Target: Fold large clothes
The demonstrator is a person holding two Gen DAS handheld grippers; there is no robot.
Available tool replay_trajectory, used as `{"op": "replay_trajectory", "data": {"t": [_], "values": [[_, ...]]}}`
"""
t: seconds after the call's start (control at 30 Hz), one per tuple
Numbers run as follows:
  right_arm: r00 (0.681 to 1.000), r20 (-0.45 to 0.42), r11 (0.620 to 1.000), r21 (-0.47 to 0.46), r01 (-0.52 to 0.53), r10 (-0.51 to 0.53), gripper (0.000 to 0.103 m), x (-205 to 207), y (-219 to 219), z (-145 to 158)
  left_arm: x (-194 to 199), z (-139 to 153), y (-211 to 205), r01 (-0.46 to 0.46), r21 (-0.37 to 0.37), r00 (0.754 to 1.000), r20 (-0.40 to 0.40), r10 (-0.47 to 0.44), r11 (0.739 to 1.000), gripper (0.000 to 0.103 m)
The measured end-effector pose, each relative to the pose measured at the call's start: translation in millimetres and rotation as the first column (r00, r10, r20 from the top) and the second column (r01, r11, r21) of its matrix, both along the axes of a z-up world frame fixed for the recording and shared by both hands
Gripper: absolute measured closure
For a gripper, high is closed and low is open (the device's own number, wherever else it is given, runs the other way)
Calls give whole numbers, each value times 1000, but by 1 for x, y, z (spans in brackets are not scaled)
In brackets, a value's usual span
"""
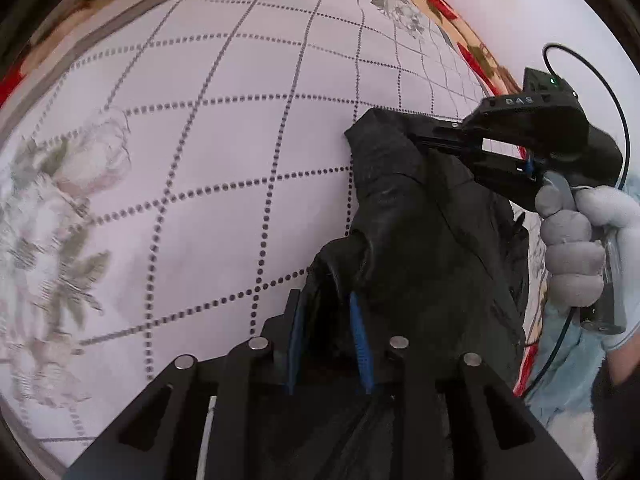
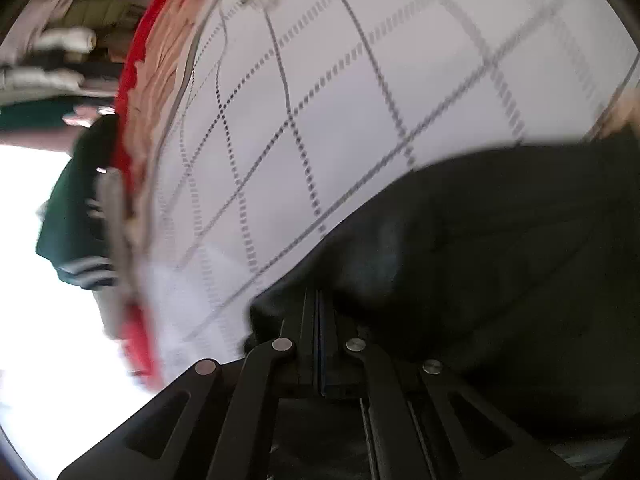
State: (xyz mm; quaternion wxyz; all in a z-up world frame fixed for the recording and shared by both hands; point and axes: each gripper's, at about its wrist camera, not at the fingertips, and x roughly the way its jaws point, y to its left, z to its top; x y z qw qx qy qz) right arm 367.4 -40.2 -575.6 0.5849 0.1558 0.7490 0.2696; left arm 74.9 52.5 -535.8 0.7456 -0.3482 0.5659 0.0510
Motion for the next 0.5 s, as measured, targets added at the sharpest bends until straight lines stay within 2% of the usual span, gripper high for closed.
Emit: {"op": "replay_trajectory", "data": {"t": [0.03,0.07,0.13,0.17,0.2,0.23,0.3,0.37,0.5], "values": [[1000,5,1000,-2,-19,19,103,-2,-6,7,2,6,3,1,3,1000,-8,-1,1000,79],[1000,9,1000,-16,-26,26,102,-6,-13,12,5,14,5,2,15,1000,-9,-2,1000,73],[1000,10,1000,-15,16,-16,91,-19,-37,23,12,33,6,19,50,1000,15,-19,999,48],[999,9,999,-11,51,-50,75,-26,-50,27,14,39,6,24,69,999,24,-25,997,29],[995,3,995,-20,100,-100,58,-38,-68,31,21,47,5,33,98,999,37,-36,995,19],[990,-7,990,-37,138,-138,50,-50,-87,33,29,52,0,54,140,998,33,-59,989,15],[975,-36,974,-69,217,-220,50,-73,-120,35,45,51,-10,113,204,993,-3,-115,973,14],[936,-85,938,-97,333,-341,50,-113,-170,37,57,43,-24,155,261,988,-51,-147,953,14],[872,-87,869,-184,460,-481,47,-186,-245,48,71,12,-41,227,323,970,-161,-183,919,14]]}}
